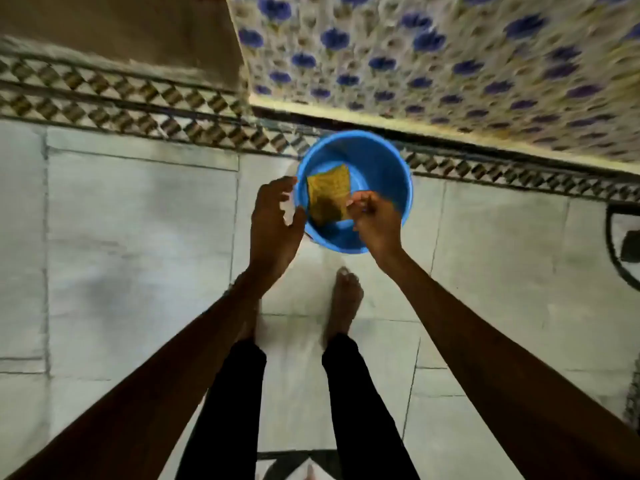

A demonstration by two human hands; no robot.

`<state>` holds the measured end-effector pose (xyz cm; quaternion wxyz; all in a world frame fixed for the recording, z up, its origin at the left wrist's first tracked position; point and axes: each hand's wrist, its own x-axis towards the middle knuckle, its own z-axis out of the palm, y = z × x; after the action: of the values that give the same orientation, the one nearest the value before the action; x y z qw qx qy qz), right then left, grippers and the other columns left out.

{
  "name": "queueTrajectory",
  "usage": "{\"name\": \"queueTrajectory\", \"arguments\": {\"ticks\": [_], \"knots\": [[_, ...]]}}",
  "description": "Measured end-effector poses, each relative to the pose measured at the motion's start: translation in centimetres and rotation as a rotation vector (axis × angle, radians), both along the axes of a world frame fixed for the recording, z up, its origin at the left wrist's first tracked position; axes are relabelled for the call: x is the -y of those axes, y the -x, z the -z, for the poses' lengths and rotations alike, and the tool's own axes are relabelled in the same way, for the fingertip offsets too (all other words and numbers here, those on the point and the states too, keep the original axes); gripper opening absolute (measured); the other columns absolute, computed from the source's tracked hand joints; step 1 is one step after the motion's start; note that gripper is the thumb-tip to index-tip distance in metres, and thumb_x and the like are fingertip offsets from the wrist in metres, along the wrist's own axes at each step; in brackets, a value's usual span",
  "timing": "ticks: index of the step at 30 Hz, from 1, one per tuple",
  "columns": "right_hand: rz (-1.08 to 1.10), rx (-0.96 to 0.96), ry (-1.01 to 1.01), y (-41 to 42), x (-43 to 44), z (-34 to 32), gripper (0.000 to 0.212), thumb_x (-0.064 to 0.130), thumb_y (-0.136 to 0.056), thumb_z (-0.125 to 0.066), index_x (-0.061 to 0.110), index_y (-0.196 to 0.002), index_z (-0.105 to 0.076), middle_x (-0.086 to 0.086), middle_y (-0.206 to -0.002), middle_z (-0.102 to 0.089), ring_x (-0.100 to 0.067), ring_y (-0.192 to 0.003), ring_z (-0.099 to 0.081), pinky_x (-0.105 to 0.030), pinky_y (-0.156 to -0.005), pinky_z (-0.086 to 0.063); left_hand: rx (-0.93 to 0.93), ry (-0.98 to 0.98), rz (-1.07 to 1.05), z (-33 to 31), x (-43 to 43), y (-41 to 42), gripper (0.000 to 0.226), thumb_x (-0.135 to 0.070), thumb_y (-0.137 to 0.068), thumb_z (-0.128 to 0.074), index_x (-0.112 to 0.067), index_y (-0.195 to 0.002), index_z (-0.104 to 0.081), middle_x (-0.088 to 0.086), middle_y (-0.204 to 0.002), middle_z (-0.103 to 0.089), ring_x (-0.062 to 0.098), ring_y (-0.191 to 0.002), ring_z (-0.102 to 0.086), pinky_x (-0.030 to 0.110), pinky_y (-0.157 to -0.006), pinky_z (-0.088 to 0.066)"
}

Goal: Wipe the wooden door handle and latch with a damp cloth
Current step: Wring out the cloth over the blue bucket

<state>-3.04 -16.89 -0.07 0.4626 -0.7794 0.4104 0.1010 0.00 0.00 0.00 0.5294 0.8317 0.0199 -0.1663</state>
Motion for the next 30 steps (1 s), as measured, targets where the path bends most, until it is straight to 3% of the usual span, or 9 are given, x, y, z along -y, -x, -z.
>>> {"name": "queueTrajectory", "arguments": {"ticks": [2, 5, 8, 10, 13, 16, 19, 24, 30], "knots": [[-0.052, -0.189, 0.031, -1.1, 0.6, 5.9, 0.015, 0.02, -0.085, -0.064, 0.017, -0.098, -0.07, -0.007, -0.104, -0.072, -0.03, -0.102, -0.067, -0.037, -0.092, -0.052, 0.024, -0.105, 0.052, 5.0, 1.0, 0.1, 0.058, -0.009, -0.088, -0.065, -0.005, -0.142, -0.045, 0.013, -0.135, -0.048, 0.021, -0.125, -0.05, 0.026, -0.101, -0.044], [-0.207, -0.396, 0.069, -2.6, 1.7, 13.3, 0.036, 0.023, -0.089, -0.059, 0.002, -0.119, -0.06, -0.02, -0.124, -0.063, -0.035, -0.118, -0.059, -0.037, -0.098, -0.046, 0.028, -0.121, 0.064, 10.5, 2.5, 1.3, 0.064, -0.006, -0.093, -0.059, -0.002, -0.151, -0.032, 0.015, -0.146, -0.04, 0.024, -0.136, -0.041, 0.028, -0.111, -0.038], [-0.198, -0.403, 0.088, -4.2, 2.5, 18.6, 0.067, 0.037, -0.079, -0.064, 0.001, -0.132, -0.046, -0.024, -0.132, -0.053, -0.037, -0.124, -0.052, -0.037, -0.103, -0.041, 0.022, -0.1, 0.035, 13.4, 3.6, 2.3, 0.064, -0.014, -0.103, -0.048, -0.01, -0.158, -0.017, 0.009, -0.155, -0.033, 0.005, -0.137, -0.033, 0.009, -0.108, -0.03], [-0.169, -0.419, 0.099, -5.0, 2.8, 21.5, 0.081, 0.042, -0.073, -0.072, 0.004, -0.137, -0.04, -0.021, -0.135, -0.052, -0.035, -0.126, -0.05, -0.037, -0.104, -0.041, -0.003, -0.074, 0.0, 14.2, 4.1, 2.5, 0.065, -0.014, -0.104, -0.043, -0.014, -0.16, -0.011, 0.005, -0.157, -0.031, 0.001, -0.137, -0.033, 0.01, -0.108, -0.033], [-0.172, -0.47, 0.133, -5.8, 3.0, 23.9, 0.086, 0.049, -0.068, -0.077, 0.006, -0.133, -0.042, -0.017, -0.135, -0.054, -0.033, -0.126, -0.052, -0.037, -0.102, -0.045, 0.025, -0.095, -0.024, 14.7, 4.4, 2.6, 0.064, -0.012, -0.104, -0.042, -0.013, -0.159, -0.011, 0.007, -0.156, -0.032, 0.012, -0.139, -0.04, 0.022, -0.107, -0.041], [-0.117, -0.504, 0.032, -6.1, 4.0, 24.9, 0.066, 0.047, -0.067, -0.079, 0.011, -0.121, -0.063, -0.01, -0.125, -0.066, -0.027, -0.116, -0.062, -0.032, -0.095, -0.052, 0.03, -0.143, -0.02, 14.5, 4.5, 2.6, 0.062, -0.01, -0.104, -0.041, -0.012, -0.159, -0.012, 0.008, -0.157, -0.031, 0.015, -0.14, -0.038, 0.024, -0.108, -0.04], [-0.09, -0.442, -0.058, -5.9, 4.4, 24.3, 0.051, 0.038, -0.065, -0.081, 0.014, -0.11, -0.072, -0.005, -0.112, -0.073, -0.022, -0.105, -0.068, -0.032, -0.092, -0.055, 0.034, -0.164, 0.007, 14.0, 4.4, 2.5, 0.062, -0.01, -0.104, -0.041, -0.011, -0.159, -0.012, 0.011, -0.158, -0.031, 0.02, -0.141, -0.039, 0.031, -0.108, -0.044], [-0.163, -0.286, -0.012, -4.4, 3.0, 17.6, 0.044, 0.031, -0.076, -0.073, 0.015, -0.117, -0.066, -0.008, -0.117, -0.071, -0.027, -0.11, -0.064, -0.03, -0.091, -0.051, -0.048, -0.175, 0.094, 12.1, 3.5, 1.8, 0.063, -0.018, -0.103, -0.045, -0.011, -0.158, -0.015, 0.012, -0.157, -0.033, 0.023, -0.14, -0.039, 0.029, -0.106, -0.039], [0.01, 0.019, -0.089, -3.2, 1.3, -0.2, 0.015, 0.026, -0.091, -0.064, 0.024, -0.106, -0.061, 0.005, -0.094, -0.066, -0.017, -0.093, -0.065, -0.024, -0.076, -0.045, -0.168, -0.139, 0.039, 3.0, 0.7, -0.4, 0.035, -0.019, -0.102, -0.051, -0.009, -0.135, -0.056, 0.008, -0.132, -0.058, 0.023, -0.121, -0.056, 0.039, -0.104, -0.047]]}}
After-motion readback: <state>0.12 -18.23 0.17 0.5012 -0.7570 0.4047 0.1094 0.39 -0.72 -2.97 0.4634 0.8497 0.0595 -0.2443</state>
